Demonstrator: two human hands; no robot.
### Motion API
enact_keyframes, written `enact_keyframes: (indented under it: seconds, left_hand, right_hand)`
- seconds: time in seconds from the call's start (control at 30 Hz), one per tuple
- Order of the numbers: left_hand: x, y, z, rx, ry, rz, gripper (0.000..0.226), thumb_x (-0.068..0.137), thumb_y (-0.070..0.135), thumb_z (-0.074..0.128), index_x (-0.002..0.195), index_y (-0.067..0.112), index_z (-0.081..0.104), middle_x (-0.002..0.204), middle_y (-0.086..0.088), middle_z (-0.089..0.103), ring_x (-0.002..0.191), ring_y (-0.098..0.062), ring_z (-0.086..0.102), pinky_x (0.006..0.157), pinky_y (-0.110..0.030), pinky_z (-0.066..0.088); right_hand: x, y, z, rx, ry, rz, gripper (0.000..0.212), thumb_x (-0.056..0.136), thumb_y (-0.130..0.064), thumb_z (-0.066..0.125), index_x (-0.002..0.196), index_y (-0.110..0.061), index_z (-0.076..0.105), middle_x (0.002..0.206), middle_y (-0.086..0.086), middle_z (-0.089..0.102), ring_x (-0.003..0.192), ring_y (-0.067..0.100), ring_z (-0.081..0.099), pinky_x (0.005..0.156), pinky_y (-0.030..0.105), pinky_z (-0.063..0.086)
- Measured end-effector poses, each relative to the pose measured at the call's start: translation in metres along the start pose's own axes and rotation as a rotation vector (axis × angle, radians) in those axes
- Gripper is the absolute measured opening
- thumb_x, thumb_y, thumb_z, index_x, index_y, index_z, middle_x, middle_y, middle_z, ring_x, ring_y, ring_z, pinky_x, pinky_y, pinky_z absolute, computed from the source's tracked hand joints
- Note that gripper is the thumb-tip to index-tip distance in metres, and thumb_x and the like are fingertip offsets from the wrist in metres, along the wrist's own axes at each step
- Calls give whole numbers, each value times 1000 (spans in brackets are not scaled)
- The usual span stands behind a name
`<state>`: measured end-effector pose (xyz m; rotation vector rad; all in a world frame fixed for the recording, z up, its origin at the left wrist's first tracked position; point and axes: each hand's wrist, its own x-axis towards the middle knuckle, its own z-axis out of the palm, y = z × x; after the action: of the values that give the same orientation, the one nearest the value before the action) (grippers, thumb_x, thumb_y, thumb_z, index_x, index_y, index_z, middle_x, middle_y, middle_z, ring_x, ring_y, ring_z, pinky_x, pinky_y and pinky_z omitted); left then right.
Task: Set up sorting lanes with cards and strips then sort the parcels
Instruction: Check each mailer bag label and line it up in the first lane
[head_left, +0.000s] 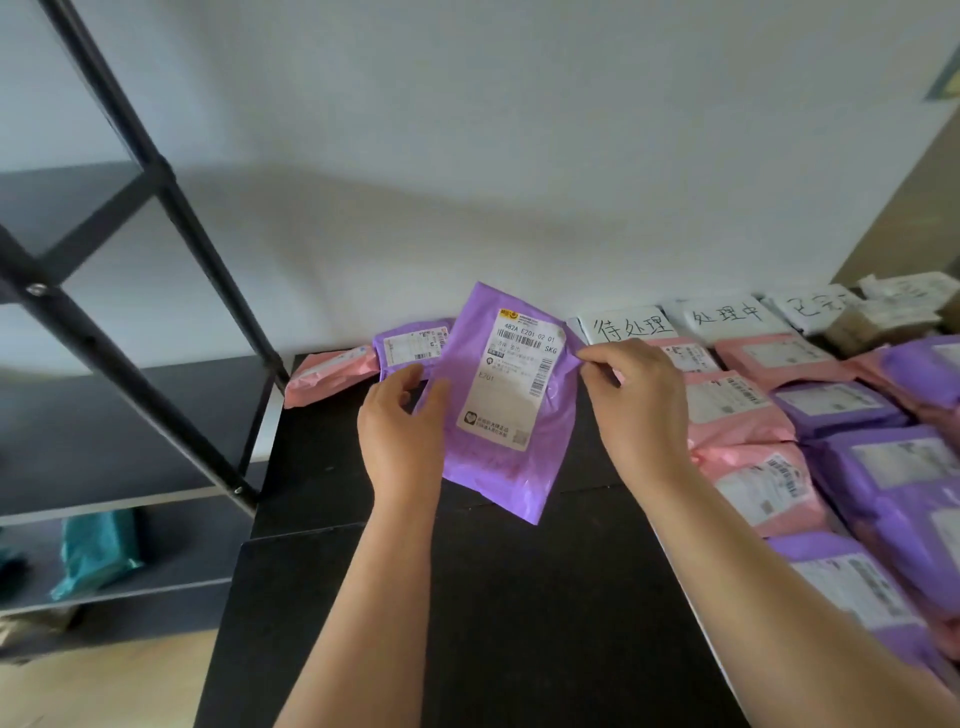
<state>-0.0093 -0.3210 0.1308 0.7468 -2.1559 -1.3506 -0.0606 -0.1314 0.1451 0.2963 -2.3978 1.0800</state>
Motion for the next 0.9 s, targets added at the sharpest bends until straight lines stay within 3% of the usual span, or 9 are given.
enact_keyframes:
  seconds: [0.13,0.23,0.33,0.4,0.5,0.57,0.7,0.8,0.9]
  left_hand:
    - [-21,4,-36,-79,-24,-52,38,88,37,72,124,25,65,112,9,66,97,-10,62,78,-25,50]
    - [-32,7,-58,-89,5,-17,11,88,31,72,99,29,70,89,13,69,76,-4,62,62,-21,47]
    - [-40,11,-75,-110,32,2,6,88,31,72,82,30,71,65,18,64,59,2,60,51,-13,45]
    - [-44,15,-84,-154,50,17,20,88,32,73,70,35,66,57,18,64,53,4,58,49,-14,45]
    - [-50,20,-95,-205,99,2,19,88,35,72,71,27,70,67,8,69,63,-14,65,64,-40,57]
    - [-54,22,-100,-224,141,7,22,88,36,71,68,28,69,66,12,68,65,-15,66,67,-48,59]
    - [-63,30,-103,-268,162,17,39,90,36,70,53,43,61,61,23,65,65,-7,66,66,-48,60]
    - [-69,35,-102,-302,146,-7,34,89,38,69,56,42,66,63,20,66,66,-12,66,69,-48,60]
    - [-74,38,-103,-334,113,-20,28,89,37,69,62,32,69,64,22,68,61,-2,66,67,-42,62]
  right_hand:
    - [-22,-34,-16,60,38,-45,14,90,-1,66,97,-6,77,89,7,74,83,24,64,77,43,53]
    - [-36,-54,-20,77,28,-35,14,91,-4,66,100,-7,77,91,5,74,83,20,63,73,31,51]
    - [-48,-66,-23,110,8,20,16,93,-5,64,103,-11,75,97,2,71,90,18,61,76,23,46]
    - [-54,-74,-27,154,16,62,19,94,-7,62,110,-14,71,104,-3,66,98,16,59,84,27,48]
    - [-67,-84,-36,219,78,145,29,95,-17,63,125,-19,61,116,-13,56,111,13,55,94,31,46]
    - [-79,-88,-41,249,65,193,32,95,-23,63,127,-22,58,117,-14,57,109,10,56,95,36,49]
    - [-96,-91,-44,163,-95,246,32,94,-37,63,125,-25,60,111,-15,62,106,7,58,100,48,48]
    - [-96,-96,-45,142,-159,264,33,93,-40,65,122,-24,65,104,-17,64,99,7,61,99,49,49]
    - [-96,-98,-47,167,-107,231,19,90,-35,70,106,-24,70,89,-20,65,85,-2,61,92,43,53]
